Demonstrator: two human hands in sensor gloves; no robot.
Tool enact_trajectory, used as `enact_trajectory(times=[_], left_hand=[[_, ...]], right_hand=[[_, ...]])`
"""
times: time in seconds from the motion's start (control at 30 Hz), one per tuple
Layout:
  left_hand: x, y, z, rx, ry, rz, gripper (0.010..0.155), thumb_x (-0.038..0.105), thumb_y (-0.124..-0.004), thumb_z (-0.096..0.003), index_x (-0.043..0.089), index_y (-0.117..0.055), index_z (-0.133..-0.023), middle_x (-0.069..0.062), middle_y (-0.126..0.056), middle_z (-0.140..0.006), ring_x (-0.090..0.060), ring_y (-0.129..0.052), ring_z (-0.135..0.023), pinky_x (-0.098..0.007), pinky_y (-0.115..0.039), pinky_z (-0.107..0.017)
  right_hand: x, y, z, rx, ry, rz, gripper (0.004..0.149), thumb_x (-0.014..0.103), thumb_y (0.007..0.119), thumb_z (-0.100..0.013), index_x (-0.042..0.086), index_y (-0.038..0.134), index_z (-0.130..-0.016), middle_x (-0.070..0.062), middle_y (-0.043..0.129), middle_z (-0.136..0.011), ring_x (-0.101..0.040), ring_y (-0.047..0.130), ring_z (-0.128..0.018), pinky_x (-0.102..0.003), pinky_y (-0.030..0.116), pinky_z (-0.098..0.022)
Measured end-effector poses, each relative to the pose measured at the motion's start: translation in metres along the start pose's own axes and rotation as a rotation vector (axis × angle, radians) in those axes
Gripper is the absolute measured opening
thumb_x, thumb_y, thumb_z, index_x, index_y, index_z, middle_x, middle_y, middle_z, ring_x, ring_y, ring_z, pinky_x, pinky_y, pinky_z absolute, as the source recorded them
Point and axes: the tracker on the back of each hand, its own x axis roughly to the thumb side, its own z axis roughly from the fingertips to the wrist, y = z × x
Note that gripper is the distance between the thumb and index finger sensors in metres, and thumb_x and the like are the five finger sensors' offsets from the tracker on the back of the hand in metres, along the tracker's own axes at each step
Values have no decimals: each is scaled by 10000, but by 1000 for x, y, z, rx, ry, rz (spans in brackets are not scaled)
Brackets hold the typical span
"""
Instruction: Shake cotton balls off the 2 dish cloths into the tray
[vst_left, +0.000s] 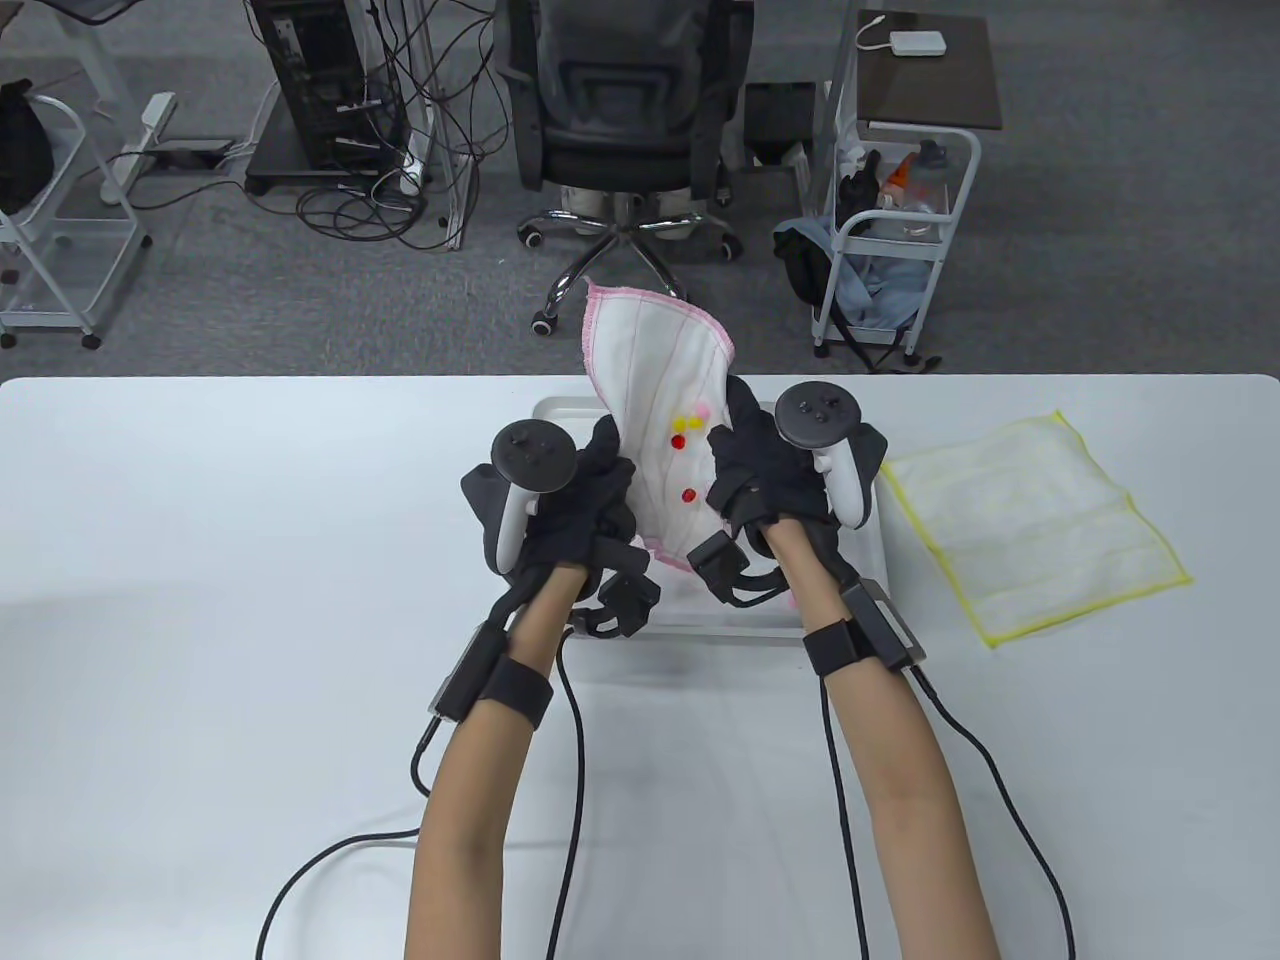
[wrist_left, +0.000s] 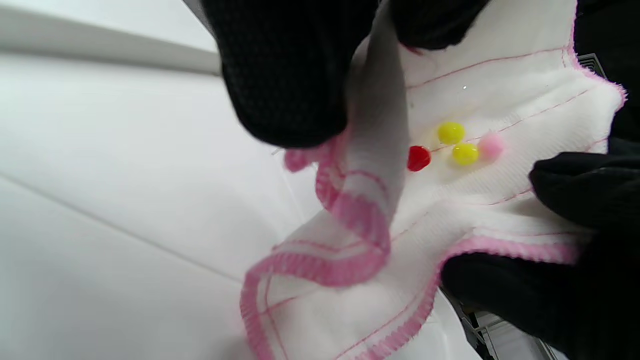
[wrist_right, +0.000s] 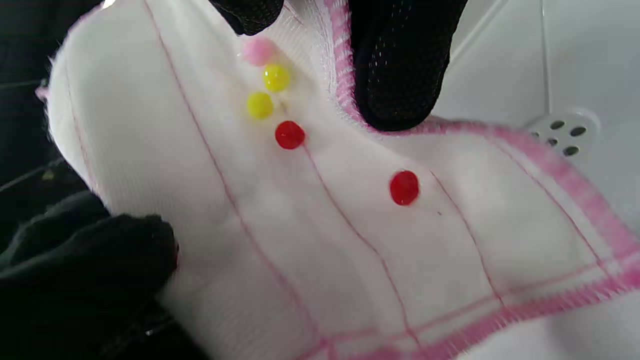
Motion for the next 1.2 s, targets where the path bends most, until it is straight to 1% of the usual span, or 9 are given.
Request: enact_trajectory(times=[0.23,0.77,0.87,0.9,0.93,1.03,1.1,1.13,1.2], left_hand=[[-14,-5,5,86,-74,67,503,312,-703,-577,502,-547,-1016,-42,-682,-1063,-203,-1004,-732,-202,-972,-483],[-7,19,38,304,-265,232,445,291,-712,-573,517,-653,-952,15,-702,-1056,-161,-1008,-740,-174,-978,-495],[-12,18,49,353,-405,284,429,288,-722,-569,543,-693,-913,59,-714,-1057,-152,-1010,-747,-177,-977,-500],[-18,16,48,352,-327,277,422,283,-726,-562,531,-712,-904,44,-733,-1043,-159,-1020,-730,-175,-986,-482],[-22,13,55,342,-332,320,418,277,-729,-561,519,-721,-902,38,-735,-1040,-170,-1019,-727,-183,-985,-480],[-16,11,65,363,-451,384,421,270,-732,-563,521,-724,-900,45,-739,-1042,-175,-1017,-733,-198,-981,-487],[-17,10,66,349,-367,369,418,275,-732,-558,504,-724,-907,30,-741,-1033,-174,-1024,-717,-185,-988,-472],[-15,11,73,372,-443,423,417,273,-736,-556,502,-732,-903,33,-742,-1034,-174,-1024,-715,-186,-986,-471],[-12,14,71,367,-491,387,416,270,-738,-560,522,-737,-891,51,-746,-1040,-177,-1017,-732,-204,-979,-486]], right_hand=[[-12,-3,5,13,-80,57,635,194,600,-596,398,187,-1034,-27,336,-1138,-324,648,-975,-433,716,-713],[-7,-16,40,-61,-349,-103,589,182,609,-590,449,308,-1019,59,405,-1153,-275,577,-1034,-445,626,-768],[-19,-21,47,-270,-340,-234,566,152,635,-575,401,398,-1024,6,501,-1125,-308,640,-993,-471,670,-723],[-23,-19,45,-199,-314,-166,565,142,629,-573,360,384,-1033,-47,493,-1117,-350,648,-969,-485,681,-696],[-23,-19,58,-156,-392,-124,560,151,616,-582,351,362,-1039,-46,488,-1117,-344,665,-962,-471,696,-694],[-15,-20,85,-372,-569,-255,540,146,644,-567,372,456,-1020,-2,568,-1098,-306,704,-953,-464,708,-694],[-14,-18,75,-190,-397,-48,555,152,627,-571,313,380,-1041,-65,522,-1103,-351,685,-947,-475,706,-681],[-15,-20,85,-140,-452,-45,553,169,605,-591,331,336,-1046,-35,484,-1119,-322,653,-977,-457,684,-713],[-13,-19,95,-441,-546,-299,535,151,659,-561,368,481,-1016,-10,602,-1090,-307,720,-947,-467,706,-697]])
